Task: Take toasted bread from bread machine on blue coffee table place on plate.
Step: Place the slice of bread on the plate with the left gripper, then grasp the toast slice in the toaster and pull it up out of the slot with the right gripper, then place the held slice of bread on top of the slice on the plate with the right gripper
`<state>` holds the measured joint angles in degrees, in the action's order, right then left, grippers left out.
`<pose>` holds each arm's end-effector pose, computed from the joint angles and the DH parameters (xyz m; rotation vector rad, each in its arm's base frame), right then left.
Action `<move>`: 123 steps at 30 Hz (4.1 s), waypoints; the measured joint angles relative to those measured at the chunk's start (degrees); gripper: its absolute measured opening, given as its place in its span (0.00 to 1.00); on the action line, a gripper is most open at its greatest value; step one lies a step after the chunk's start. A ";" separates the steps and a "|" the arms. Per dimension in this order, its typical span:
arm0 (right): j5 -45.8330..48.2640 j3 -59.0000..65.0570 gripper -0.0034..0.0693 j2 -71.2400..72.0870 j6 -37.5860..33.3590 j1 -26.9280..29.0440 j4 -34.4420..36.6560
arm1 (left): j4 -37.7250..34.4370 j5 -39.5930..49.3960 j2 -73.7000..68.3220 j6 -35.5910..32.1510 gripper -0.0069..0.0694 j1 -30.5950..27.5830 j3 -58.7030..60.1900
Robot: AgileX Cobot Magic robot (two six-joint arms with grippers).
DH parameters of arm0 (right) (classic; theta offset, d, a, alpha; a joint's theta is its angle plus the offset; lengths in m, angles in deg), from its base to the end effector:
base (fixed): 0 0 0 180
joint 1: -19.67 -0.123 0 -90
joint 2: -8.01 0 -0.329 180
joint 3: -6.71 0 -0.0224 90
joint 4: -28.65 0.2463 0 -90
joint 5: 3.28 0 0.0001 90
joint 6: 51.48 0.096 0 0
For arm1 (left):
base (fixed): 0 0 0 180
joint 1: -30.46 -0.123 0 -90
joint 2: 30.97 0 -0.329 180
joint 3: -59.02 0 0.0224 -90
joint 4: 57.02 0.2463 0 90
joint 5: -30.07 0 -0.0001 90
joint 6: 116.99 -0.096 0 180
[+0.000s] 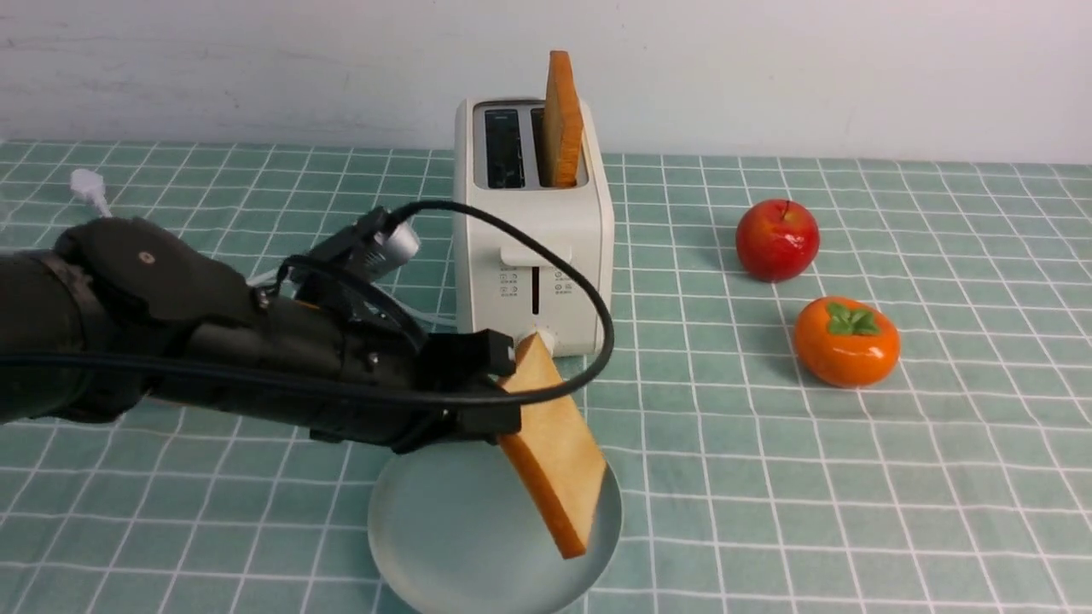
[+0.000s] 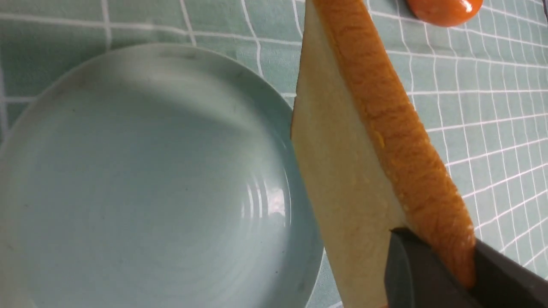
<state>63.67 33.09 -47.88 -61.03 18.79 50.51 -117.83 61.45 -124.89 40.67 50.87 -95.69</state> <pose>0.1042 0.0345 0.3745 -0.1637 2.5415 0.4510 0.2734 -0.1484 0.2893 -0.0630 2.4957 -0.9954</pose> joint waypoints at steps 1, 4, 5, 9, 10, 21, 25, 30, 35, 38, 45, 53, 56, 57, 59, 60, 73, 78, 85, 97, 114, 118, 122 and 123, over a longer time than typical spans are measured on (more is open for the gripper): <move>0.00 0.00 0.08 0.00 0.00 0.00 0.05 | -0.15 0.00 -1.32 -0.47 0.15 0.00 0.10; 0.00 0.00 0.08 0.00 0.00 0.00 0.11 | 0.47 0.00 -2.39 -0.70 0.17 0.00 0.10; 0.00 0.00 0.09 0.00 0.00 0.00 0.24 | 1.51 -0.14 -2.57 -0.78 0.20 0.00 0.10; 0.00 0.00 0.09 0.00 0.00 0.00 0.63 | 6.26 -0.09 -2.63 -0.84 0.41 0.00 0.10; 0.06 0.00 0.09 0.00 0.00 0.00 0.72 | 6.59 -0.06 -2.63 -0.84 0.42 0.00 0.10; -0.28 -4.78 0.09 -0.05 0.00 0.00 5.16 | 39.43 2.39 5.25 20.43 0.56 0.00 0.10; -0.42 -9.06 0.09 -1.00 0.00 0.00 5.75 | 50.86 4.88 8.91 31.17 0.44 0.00 0.10; 0.21 -18.42 0.10 -8.95 0.00 0.00 8.94 | 62.50 13.02 18.70 41.81 0.08 0.00 0.63; 1.75 -27.92 0.10 -20.44 0.05 0.00 9.09 | 64.85 15.18 32.01 43.64 0.07 0.00 5.04; 2.01 -33.93 0.11 -26.57 0.19 -0.16 9.09 | 64.91 14.03 40.36 45.54 0.07 0.00 9.72; 3.21 -53.71 0.12 -41.60 3.32 -7.83 4.11 | 65.08 10.97 57.80 50.84 0.07 0.00 19.58; 2.80 -76.22 0.23 -60.30 9.17 -16.39 -2.04 | 65.08 10.98 62.52 51.45 0.07 0.00 23.14; -0.12 -81.99 0.35 -66.98 10.38 -18.10 -2.41 | 65.08 10.85 62.52 51.45 0.07 0.00 23.27; -1.36 -82.84 0.39 -68.58 10.44 -18.46 -2.49 | 65.08 10.79 62.52 51.45 0.07 0.00 23.27; -3.47 -83.39 0.47 -70.85 10.55 -19.01 -2.59 | 65.13 10.77 62.52 51.45 0.07 0.00 23.27; -4.71 -83.44 0.52 -71.82 10.55 -19.33 -2.64 | 65.13 10.77 62.52 51.45 0.07 0.00 23.27; -13.34 -83.53 0.78 -77.24 10.55 -20.60 -0.05 | 67.37 10.93 62.52 51.45 0.07 0.00 23.33; -16.33 -83.53 0.78 -78.86 10.55 -20.60 2.05 | 67.88 10.93 62.52 51.45 0.07 0.00 23.33; -19.26 -83.53 0.70 -81.14 10.55 -20.60 0.75 | 68.31 10.99 62.52 51.45 0.07 0.00 23.37; -15.86 -85.49 0.17 -79.92 10.55 -20.67 -1.39 | 69.69 10.99 62.52 51.45 0.07 0.00 23.37; 5.43 -79.23 0.17 -50.83 7.69 -10.82 0.30 | 70.81 11.15 62.52 51.45 0.07 0.00 23.37; 5.43 -56.50 0.17 -45.73 1.13 -11.49 9.56 | 70.93 12.50 62.52 51.45 0.07 0.00 23.44; 5.31 -41.62 0.17 -46.99 -9.46 -12.83 20.23 | 70.94 12.73 62.52 51.45 0.07 0.00 23.44; 5.15 -39.18 0.17 -48.30 -12.01 -13.07 23.63 | 70.94 12.73 62.52 51.45 0.07 0.00 23.44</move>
<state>68.81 -6.09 -96.18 -73.04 5.72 74.14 -46.89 74.19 -62.37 92.12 50.87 -72.26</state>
